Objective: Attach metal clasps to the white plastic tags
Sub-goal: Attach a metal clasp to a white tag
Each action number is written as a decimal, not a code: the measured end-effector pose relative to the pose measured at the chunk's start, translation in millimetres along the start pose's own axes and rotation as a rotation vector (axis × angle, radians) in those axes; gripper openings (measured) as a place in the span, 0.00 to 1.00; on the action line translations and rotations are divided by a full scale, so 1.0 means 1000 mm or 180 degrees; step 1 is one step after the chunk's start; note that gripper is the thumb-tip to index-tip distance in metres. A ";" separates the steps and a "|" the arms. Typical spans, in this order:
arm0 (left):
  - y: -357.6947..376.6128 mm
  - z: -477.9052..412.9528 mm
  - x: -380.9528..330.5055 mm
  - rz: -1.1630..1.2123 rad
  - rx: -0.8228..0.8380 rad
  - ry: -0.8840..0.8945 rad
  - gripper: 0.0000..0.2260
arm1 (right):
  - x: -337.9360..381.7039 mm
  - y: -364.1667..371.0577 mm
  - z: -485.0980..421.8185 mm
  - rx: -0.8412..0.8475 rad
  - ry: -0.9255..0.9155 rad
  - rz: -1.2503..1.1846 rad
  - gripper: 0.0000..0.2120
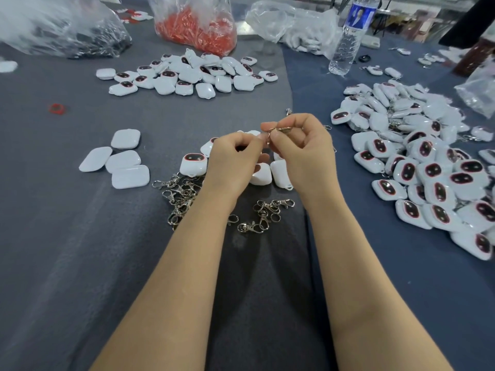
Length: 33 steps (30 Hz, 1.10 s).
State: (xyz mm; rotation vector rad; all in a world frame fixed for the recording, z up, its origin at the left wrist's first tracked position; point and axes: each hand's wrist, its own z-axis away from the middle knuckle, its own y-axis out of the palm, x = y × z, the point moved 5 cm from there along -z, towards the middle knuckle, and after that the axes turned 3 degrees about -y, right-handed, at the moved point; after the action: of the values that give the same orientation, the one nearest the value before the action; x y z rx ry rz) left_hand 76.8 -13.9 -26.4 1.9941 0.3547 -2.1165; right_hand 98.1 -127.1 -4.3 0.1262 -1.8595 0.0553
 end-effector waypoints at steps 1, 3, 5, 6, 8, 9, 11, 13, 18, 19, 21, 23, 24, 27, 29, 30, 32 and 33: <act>-0.001 0.000 -0.001 -0.0123 -0.0114 0.0098 0.09 | 0.000 0.002 0.001 -0.0010 -0.0033 0.0153 0.10; -0.004 0.000 -0.004 -0.0290 -0.0307 0.0314 0.10 | 0.000 0.005 0.002 -0.0046 -0.0149 0.0547 0.09; -0.005 0.000 -0.005 -0.0338 -0.0408 0.0384 0.12 | 0.001 0.005 0.002 -0.0081 -0.0220 0.0741 0.10; -0.005 0.000 -0.004 -0.0334 -0.0426 0.0362 0.12 | 0.001 0.005 0.003 -0.0106 -0.0236 0.0780 0.11; -0.004 0.000 -0.003 -0.0220 -0.0405 0.0218 0.11 | 0.003 0.004 0.002 -0.0174 -0.0261 0.0767 0.12; -0.003 0.000 -0.002 -0.0114 -0.0358 0.0108 0.12 | 0.003 0.003 0.002 -0.0193 -0.0260 0.0708 0.12; 0.001 0.001 0.000 0.0075 -0.0241 -0.0075 0.14 | 0.005 0.002 0.002 -0.0204 -0.0280 0.0651 0.12; 0.002 0.002 0.000 0.0140 -0.0166 -0.0127 0.14 | 0.006 0.002 0.002 -0.0200 -0.0306 0.0657 0.11; 0.001 0.002 0.000 0.0097 -0.0218 0.0033 0.09 | 0.006 0.002 0.002 -0.0236 -0.0302 0.0632 0.12; 0.000 0.001 0.000 0.0142 -0.0273 0.0019 0.08 | 0.005 0.001 0.002 -0.0266 -0.0303 0.0717 0.12; -0.003 0.000 -0.001 0.0133 -0.0437 0.0092 0.06 | 0.001 -0.001 0.001 -0.0294 -0.0256 0.1004 0.11; -0.005 -0.001 -0.003 -0.0385 -0.0658 0.0434 0.05 | -0.006 -0.001 0.000 -0.0232 -0.0110 0.1293 0.08; -0.007 0.000 -0.005 -0.0753 -0.0777 0.0621 0.05 | -0.009 -0.001 0.000 -0.0181 -0.0067 0.1455 0.07; -0.004 0.005 -0.009 -0.1490 -0.0810 0.1058 0.05 | -0.011 0.002 0.000 -0.0121 -0.0188 0.1929 0.07; 0.000 0.007 -0.008 -0.1771 -0.0674 0.1182 0.06 | -0.008 0.003 0.000 -0.0108 -0.0342 0.2093 0.07; 0.002 0.008 -0.008 -0.1885 -0.0625 0.1206 0.06 | -0.008 0.003 0.001 -0.0089 -0.0386 0.2148 0.07; 0.004 0.010 -0.010 -0.1975 -0.0583 0.1242 0.07 | -0.009 0.002 0.001 -0.0070 -0.0394 0.2216 0.05; 0.005 0.010 -0.010 -0.1957 -0.0576 0.1267 0.07 | -0.009 0.002 0.001 -0.0069 -0.0376 0.2250 0.04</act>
State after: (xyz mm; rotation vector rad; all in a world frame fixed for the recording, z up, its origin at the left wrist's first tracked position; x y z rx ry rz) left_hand 69.0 -21.6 -15.9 2.3977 1.3232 -1.8476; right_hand 99.8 -125.1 -13.3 -0.5579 -1.9394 0.5233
